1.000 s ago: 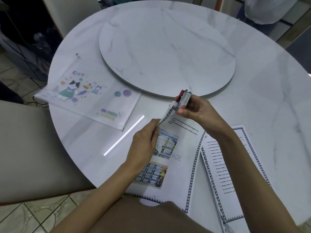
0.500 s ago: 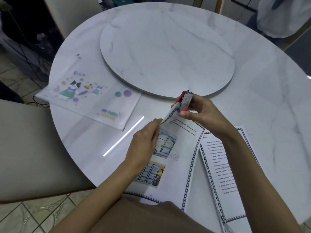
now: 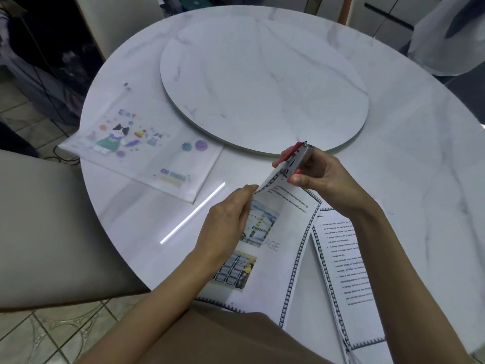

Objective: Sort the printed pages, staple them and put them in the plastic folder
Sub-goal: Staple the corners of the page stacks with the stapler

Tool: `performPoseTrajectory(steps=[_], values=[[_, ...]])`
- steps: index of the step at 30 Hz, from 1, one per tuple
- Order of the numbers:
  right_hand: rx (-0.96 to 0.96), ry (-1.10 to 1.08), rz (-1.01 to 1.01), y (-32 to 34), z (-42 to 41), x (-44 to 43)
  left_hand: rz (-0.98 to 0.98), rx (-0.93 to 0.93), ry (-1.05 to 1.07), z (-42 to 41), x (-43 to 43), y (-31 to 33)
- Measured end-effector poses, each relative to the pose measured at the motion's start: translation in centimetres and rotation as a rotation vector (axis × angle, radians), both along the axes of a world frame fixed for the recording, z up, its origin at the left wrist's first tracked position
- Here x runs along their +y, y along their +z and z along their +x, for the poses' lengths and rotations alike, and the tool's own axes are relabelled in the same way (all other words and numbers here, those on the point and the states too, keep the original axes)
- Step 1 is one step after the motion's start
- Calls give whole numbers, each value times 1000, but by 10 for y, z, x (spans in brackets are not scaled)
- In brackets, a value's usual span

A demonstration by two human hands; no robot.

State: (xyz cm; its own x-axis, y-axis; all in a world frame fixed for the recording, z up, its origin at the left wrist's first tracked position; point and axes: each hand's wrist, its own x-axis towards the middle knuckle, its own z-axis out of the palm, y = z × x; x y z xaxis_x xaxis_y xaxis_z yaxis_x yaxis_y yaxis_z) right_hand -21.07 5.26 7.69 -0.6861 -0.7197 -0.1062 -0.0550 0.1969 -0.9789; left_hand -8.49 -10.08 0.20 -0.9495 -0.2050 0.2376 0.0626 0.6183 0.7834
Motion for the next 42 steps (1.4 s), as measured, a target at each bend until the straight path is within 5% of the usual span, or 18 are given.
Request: performPoseTrajectory(steps=[19, 25, 42], values=[[-43, 58, -3, 2, -1, 3, -152, 74, 14, 2, -1, 4], [7, 107, 70, 2, 4, -5, -63, 16, 13, 1, 2, 5], [255, -187, 136, -27, 25, -27, 93, -80, 39, -1, 2, -2]])
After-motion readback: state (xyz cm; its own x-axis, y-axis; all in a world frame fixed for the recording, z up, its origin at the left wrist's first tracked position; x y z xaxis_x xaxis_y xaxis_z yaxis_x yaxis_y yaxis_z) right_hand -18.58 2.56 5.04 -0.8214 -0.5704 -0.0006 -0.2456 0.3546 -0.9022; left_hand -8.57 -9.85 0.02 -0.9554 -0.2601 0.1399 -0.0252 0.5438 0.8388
